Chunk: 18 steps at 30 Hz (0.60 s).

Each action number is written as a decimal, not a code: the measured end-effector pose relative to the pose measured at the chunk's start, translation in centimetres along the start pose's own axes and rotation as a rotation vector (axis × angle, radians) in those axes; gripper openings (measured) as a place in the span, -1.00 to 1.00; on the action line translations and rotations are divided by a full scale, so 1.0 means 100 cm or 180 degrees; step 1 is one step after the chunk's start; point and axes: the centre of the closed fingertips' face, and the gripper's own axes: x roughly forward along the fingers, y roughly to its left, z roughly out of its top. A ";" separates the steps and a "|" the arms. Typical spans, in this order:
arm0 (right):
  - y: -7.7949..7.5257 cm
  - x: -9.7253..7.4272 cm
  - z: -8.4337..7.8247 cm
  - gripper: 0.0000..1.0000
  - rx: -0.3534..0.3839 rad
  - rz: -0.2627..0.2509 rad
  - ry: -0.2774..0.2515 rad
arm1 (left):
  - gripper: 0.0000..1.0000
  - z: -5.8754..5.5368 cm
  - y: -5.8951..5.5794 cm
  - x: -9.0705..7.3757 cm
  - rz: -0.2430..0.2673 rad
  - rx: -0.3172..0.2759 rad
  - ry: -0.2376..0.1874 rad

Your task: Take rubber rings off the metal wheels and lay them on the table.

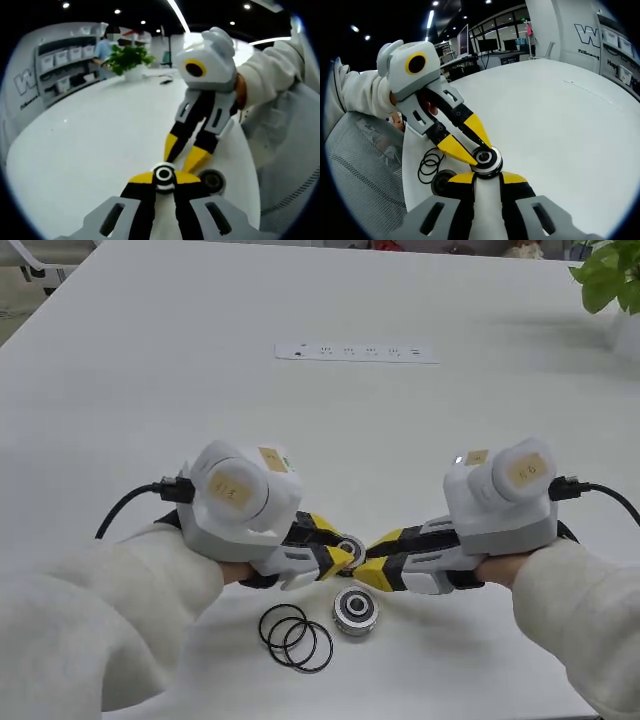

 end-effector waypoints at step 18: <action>-0.001 -0.003 -0.002 -0.98 -0.0100 -0.0029 0.0035 | -0.72 0.000 -0.002 -0.001 0.0023 -0.0100 -0.0021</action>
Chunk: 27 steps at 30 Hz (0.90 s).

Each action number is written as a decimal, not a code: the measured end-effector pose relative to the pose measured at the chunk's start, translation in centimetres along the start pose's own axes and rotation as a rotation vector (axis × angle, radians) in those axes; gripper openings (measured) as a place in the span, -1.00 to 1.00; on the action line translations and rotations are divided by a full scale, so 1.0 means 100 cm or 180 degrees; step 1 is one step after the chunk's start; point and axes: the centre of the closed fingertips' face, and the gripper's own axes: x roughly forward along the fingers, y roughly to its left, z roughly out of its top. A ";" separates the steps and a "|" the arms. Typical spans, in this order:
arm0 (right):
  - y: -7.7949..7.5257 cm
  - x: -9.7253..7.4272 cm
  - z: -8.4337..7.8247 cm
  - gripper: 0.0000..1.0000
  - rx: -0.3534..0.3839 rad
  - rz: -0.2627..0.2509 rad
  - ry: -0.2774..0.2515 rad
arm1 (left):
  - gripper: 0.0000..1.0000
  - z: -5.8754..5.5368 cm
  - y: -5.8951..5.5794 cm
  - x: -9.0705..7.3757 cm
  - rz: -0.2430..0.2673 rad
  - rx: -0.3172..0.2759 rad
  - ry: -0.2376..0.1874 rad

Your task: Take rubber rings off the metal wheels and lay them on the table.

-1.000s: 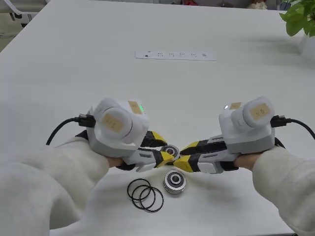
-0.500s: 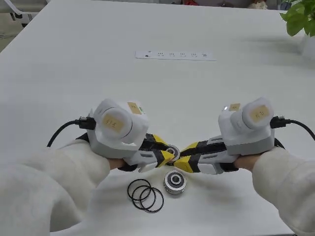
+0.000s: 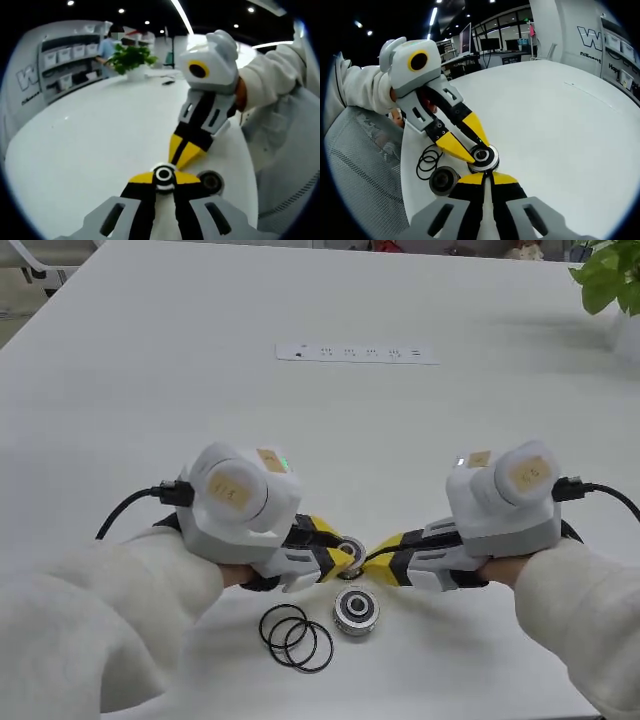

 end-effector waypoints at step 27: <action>-0.006 -0.001 -0.001 -1.00 0.0507 -0.0079 -0.0004 | -0.72 0.000 0.001 0.001 0.0028 0.0104 0.0007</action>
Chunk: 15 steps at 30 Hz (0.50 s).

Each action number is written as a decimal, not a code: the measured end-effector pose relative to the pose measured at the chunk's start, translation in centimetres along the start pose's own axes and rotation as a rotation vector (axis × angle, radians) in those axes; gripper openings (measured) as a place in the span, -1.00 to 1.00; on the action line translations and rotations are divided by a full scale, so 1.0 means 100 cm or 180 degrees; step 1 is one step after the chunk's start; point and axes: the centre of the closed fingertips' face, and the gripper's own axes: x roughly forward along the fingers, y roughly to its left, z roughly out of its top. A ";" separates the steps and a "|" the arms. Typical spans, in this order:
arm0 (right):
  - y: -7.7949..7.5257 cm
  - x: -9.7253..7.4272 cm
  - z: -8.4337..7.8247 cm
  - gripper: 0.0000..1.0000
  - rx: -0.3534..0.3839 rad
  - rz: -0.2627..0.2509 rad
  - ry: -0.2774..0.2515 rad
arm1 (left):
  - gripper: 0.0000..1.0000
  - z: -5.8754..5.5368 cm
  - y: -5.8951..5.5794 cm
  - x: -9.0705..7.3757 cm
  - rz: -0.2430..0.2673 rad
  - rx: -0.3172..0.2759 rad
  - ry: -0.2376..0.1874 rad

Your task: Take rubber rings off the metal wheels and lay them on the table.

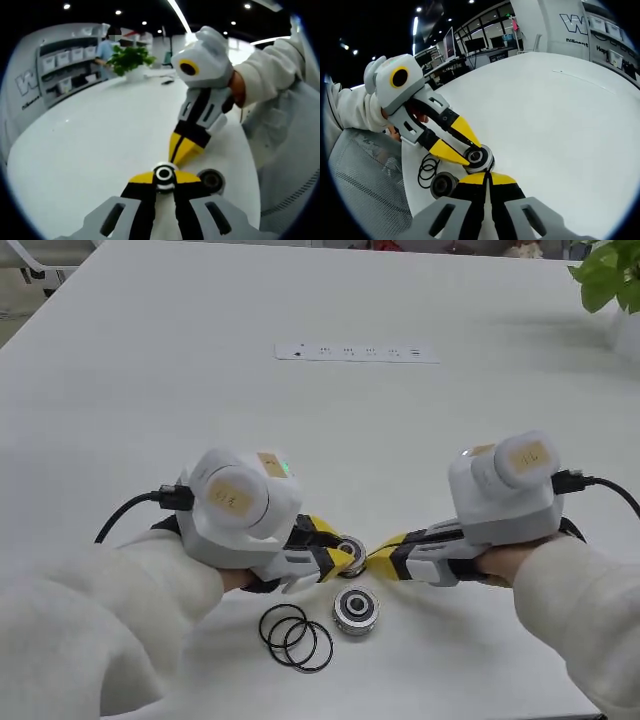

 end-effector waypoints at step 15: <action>-0.005 -0.004 0.006 -1.00 0.0224 -0.0025 -0.0135 | -0.72 0.000 0.000 0.000 0.0006 -0.0019 -0.0012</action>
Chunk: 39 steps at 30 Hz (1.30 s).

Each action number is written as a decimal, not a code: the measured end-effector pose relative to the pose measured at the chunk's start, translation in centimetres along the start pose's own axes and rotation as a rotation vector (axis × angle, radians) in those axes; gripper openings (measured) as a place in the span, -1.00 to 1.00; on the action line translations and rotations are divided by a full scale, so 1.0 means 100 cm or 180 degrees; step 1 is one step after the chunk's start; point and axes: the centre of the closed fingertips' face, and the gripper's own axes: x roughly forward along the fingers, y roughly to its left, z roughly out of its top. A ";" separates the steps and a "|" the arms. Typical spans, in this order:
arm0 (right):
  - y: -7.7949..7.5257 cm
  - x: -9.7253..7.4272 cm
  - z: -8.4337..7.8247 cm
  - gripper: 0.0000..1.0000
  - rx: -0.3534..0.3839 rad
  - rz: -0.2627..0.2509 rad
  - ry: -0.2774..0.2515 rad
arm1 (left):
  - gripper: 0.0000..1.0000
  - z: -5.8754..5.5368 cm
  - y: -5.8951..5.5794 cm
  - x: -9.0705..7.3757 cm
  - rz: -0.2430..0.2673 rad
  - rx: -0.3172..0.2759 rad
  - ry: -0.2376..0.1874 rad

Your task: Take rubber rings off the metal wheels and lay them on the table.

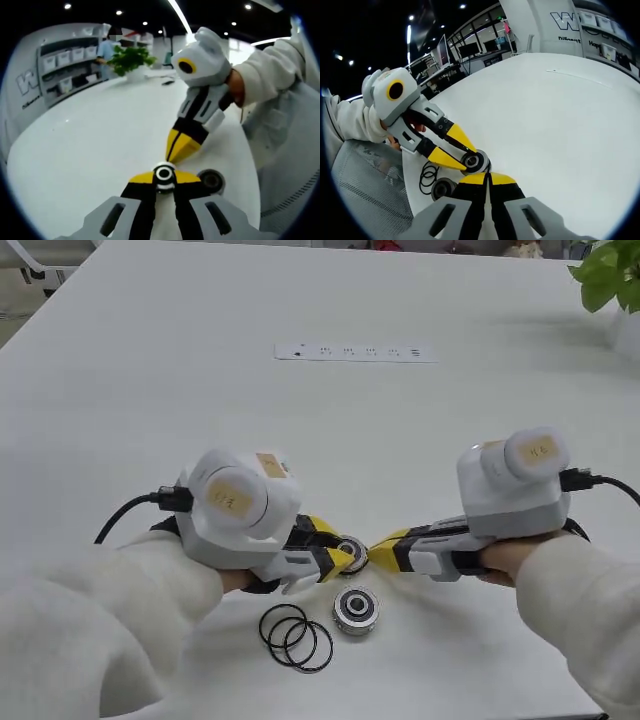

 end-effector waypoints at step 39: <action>0.015 0.000 0.010 -1.00 0.0086 0.0159 -0.0184 | -0.73 -0.002 0.000 -0.002 0.0039 0.0067 0.0037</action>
